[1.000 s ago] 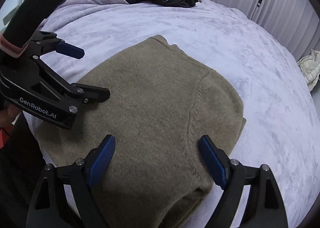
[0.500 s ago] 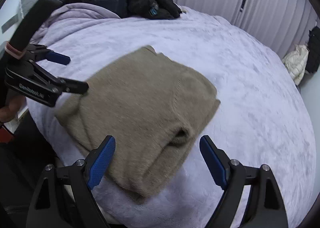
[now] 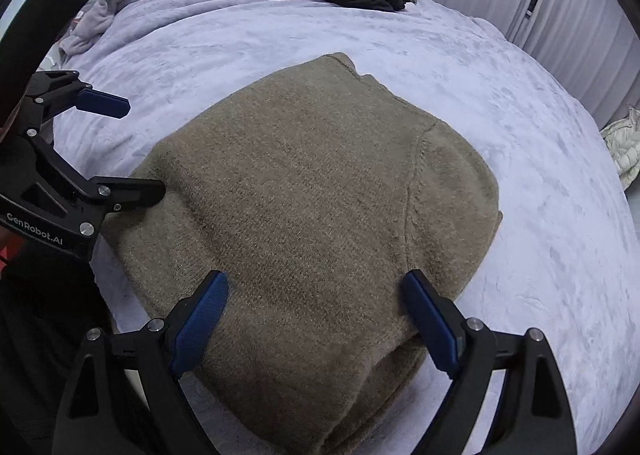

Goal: Fold small clothes

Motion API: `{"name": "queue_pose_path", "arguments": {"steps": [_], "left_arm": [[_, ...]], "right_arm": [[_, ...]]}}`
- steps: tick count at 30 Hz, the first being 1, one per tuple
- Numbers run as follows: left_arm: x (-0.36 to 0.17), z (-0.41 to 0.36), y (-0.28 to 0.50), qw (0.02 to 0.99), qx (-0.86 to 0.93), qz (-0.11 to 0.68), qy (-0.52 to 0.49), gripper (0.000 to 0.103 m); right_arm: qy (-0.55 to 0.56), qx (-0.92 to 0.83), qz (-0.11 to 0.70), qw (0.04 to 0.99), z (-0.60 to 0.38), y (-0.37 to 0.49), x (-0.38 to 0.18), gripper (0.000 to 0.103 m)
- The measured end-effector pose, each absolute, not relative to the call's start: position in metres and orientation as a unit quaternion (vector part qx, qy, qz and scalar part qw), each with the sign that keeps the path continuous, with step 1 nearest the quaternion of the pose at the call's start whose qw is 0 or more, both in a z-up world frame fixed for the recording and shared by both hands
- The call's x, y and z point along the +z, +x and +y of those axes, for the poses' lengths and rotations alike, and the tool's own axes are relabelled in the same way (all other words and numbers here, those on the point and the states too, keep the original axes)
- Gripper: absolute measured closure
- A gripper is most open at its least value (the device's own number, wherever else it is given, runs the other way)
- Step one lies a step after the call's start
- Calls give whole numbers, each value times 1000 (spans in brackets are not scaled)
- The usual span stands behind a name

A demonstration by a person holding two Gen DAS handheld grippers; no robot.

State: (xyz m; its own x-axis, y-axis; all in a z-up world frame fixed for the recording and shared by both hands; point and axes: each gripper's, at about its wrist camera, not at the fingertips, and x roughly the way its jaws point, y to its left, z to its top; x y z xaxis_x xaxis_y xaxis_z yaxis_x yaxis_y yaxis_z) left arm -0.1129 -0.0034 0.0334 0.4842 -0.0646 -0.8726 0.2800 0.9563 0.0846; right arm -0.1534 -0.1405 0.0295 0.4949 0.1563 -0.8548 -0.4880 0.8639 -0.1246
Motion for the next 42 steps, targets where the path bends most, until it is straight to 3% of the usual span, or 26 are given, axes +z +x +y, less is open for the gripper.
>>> {"name": "queue_pose_path", "arguments": {"steps": [7,13,16,21,26,33,42], "left_arm": [[58,-12,-83,880,-90,465,35,0],[2,-19,-32,833,-45,551,17,0],[1,-16,-31,829,-47,557,3,0],[38,-23,-70,864,-40,499,51,0],[72,-18,-120,897,-60,438,9,0],[92,-15,-161,939,-60,339,26,0],[76,-18,-156,936,-42,348,39,0]], "right_arm": [[-115,149,441,878,-147,-154,52,12],[-57,112,470,874,-150,-121,23,12],[-53,103,466,877,-148,-119,18,9],[-64,67,457,884,-144,-139,39,9],[-51,30,429,902,-147,-172,65,9],[-31,-17,406,913,-149,-196,70,9],[-26,-36,427,903,-146,-192,51,9]]}}
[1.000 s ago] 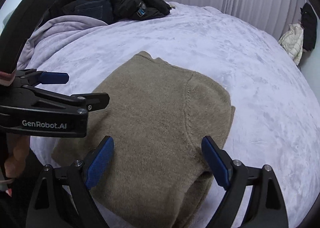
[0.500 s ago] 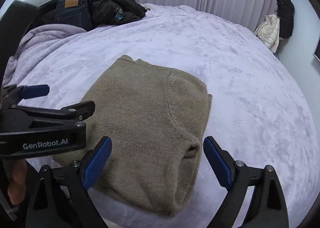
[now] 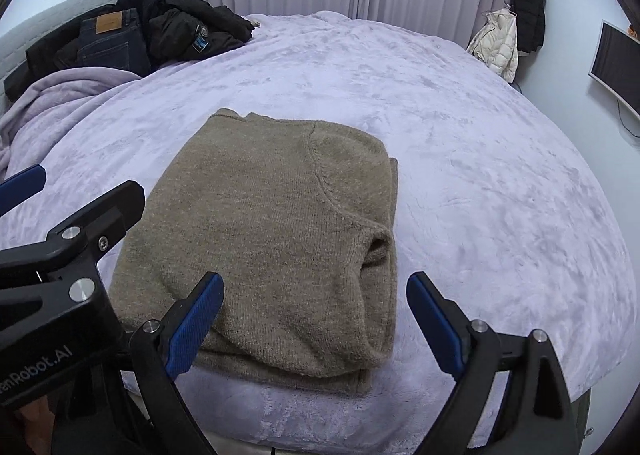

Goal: Fold small clothes

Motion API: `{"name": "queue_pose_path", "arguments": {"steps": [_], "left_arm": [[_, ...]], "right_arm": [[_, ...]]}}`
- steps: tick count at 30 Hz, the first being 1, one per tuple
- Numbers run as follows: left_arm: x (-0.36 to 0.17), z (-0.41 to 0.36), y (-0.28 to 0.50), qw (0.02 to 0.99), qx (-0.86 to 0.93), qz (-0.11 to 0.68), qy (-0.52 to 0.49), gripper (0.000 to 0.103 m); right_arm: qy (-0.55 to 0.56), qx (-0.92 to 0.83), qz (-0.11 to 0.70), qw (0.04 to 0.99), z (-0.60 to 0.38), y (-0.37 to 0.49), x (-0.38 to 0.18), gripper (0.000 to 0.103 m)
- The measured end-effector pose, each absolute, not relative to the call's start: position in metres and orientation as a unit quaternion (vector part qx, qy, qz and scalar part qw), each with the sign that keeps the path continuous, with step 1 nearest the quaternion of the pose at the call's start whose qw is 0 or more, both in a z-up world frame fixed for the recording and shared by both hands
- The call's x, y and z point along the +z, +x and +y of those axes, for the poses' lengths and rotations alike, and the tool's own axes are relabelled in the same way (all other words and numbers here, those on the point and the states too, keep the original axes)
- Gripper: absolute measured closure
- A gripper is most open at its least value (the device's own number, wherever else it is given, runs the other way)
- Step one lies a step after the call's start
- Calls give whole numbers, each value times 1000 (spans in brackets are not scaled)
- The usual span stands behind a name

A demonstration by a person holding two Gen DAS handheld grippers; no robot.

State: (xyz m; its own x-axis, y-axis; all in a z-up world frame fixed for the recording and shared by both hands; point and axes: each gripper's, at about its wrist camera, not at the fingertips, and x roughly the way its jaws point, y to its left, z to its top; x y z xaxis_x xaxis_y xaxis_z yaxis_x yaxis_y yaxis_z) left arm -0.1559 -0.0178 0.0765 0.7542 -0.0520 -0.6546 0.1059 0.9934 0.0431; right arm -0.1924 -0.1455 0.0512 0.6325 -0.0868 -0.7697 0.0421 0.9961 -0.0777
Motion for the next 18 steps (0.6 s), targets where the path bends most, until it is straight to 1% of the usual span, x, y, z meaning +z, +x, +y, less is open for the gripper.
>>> {"name": "queue_pose_path", "arguments": {"steps": [11,18], "left_arm": [[78,-15,-162,940,-31,337,31,0],[72,-14,-157,933,-23,357,46,0]], "right_arm": [[-16,-48,421,906,-158,-193,57,9],[-24,-43,423,905,-156,-193,57,9]]}}
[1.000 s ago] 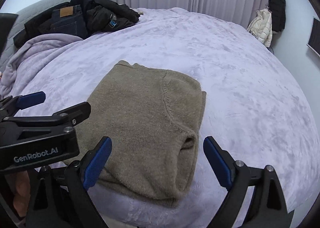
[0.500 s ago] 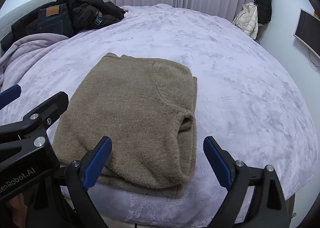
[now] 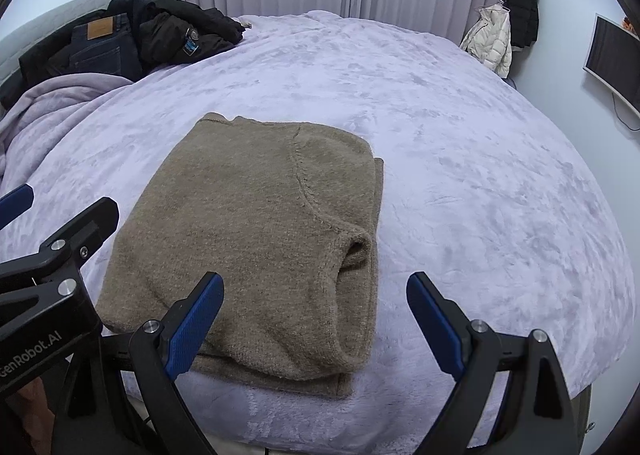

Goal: Fold small clothes

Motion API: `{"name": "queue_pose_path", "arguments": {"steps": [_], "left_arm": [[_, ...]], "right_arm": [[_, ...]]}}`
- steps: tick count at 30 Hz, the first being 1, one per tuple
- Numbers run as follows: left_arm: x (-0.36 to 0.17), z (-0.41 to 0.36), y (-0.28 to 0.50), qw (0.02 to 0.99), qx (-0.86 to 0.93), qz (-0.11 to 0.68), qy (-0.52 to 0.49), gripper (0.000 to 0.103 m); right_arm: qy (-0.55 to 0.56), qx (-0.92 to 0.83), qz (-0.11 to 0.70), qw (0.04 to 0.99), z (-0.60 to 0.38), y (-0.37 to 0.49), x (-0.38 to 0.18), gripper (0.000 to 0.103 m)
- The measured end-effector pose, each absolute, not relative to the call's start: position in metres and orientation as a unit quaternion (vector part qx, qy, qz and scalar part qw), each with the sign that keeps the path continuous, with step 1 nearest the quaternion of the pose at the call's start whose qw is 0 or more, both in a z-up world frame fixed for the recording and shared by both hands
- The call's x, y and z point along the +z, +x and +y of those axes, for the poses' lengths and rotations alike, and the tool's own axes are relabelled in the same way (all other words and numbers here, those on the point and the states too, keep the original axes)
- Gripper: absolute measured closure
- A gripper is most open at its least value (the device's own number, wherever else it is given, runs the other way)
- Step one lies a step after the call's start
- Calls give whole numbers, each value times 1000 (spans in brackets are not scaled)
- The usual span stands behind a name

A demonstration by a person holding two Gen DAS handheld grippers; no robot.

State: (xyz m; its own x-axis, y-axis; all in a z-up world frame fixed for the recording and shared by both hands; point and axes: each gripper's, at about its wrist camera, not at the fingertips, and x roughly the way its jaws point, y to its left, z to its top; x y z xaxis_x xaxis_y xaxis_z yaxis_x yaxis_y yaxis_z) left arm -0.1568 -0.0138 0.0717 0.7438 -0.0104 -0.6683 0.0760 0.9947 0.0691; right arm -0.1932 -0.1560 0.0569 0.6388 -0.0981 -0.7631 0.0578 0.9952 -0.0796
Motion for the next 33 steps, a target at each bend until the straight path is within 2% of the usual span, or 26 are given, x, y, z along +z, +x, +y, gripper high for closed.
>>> {"name": "queue_pose_path", "arguments": {"steps": [33], "left_arm": [[80,-9,-159,937,-29,345,42,0]], "right_arm": [[-28,-31,423,905,-151,-192,56,9]]}}
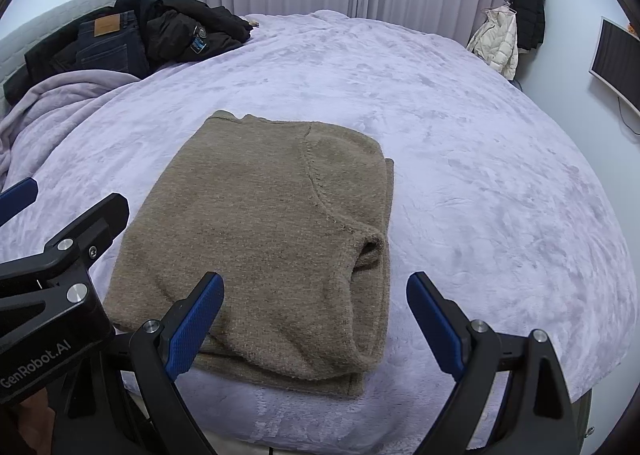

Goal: Fold small clothes

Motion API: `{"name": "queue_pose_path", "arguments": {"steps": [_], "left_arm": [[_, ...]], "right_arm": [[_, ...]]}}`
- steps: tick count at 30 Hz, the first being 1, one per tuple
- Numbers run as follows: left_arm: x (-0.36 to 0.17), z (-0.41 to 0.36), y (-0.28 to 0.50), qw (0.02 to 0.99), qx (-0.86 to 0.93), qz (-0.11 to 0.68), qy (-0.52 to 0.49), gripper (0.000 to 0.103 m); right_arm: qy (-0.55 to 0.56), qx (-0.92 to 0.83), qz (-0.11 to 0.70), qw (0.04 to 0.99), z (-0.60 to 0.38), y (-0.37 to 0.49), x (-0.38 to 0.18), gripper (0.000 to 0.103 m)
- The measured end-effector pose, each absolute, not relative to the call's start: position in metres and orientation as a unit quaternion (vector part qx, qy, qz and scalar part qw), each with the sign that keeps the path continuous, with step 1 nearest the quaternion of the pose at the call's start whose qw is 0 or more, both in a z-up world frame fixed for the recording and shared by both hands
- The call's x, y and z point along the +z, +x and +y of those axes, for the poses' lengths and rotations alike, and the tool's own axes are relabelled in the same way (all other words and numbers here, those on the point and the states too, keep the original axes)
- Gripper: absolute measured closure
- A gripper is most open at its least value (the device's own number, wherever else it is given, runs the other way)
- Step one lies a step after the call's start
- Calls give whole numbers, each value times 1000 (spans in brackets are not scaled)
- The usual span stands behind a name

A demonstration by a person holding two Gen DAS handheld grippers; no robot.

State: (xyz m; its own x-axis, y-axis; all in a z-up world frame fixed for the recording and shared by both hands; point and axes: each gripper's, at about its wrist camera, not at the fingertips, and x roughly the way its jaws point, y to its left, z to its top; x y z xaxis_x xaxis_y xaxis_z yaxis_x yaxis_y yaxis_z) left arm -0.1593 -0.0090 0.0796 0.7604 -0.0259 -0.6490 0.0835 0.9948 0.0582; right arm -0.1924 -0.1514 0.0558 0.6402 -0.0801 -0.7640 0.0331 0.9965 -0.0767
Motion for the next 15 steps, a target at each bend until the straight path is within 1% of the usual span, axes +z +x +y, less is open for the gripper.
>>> {"name": "queue_pose_path", "arguments": {"steps": [15], "left_arm": [[73,-4,-156,936,-44,348,43,0]], "right_arm": [[-25,-28,424,905,-161,-192,56,9]]}}
